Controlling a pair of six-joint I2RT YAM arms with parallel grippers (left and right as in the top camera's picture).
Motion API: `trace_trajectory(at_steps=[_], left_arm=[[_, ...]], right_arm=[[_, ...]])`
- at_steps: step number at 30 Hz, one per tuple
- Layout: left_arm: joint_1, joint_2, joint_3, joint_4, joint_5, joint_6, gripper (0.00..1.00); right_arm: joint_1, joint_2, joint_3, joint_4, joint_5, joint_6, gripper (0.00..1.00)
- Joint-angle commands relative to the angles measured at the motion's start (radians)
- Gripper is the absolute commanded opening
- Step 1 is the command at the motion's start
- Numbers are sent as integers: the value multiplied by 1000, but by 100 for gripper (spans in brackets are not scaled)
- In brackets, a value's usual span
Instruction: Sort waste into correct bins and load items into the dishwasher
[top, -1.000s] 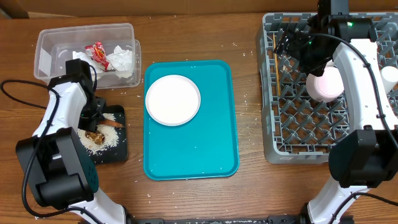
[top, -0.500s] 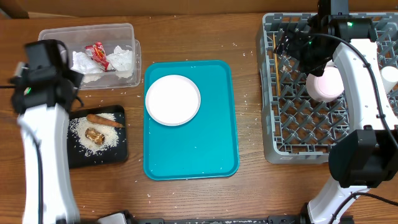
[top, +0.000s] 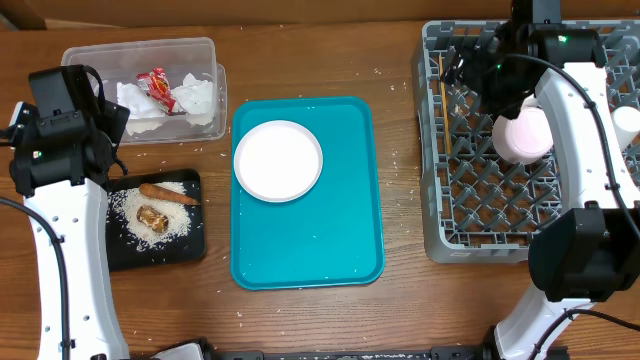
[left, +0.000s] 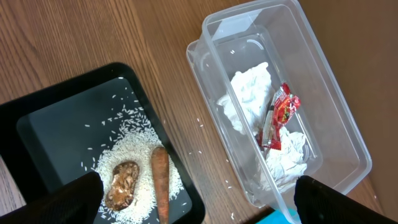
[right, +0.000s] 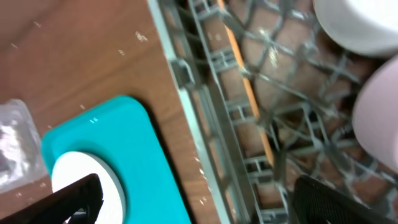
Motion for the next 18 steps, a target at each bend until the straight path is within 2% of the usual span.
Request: trace_trajectory(at_steps=[1,3,7,14,18], left_arm=[[5,9,-4,-1,-17,11,100],[5,9,-4,-2,-17,11,100],[5,9,-4,-1,-17,11,100],[5,9,-4,-1,-17,11,100],[5,9,-4,-1,-17,11,100]], right_arm=[[-2,-18,22,-42,-102,5,100],[-3,-32,22,-81,-206,-16,100],[6,-91,21,-163,-182,-33,100],[128,-248,10,-359,276,-31,100],[256,-315,-16,-436,354,-11,100]])
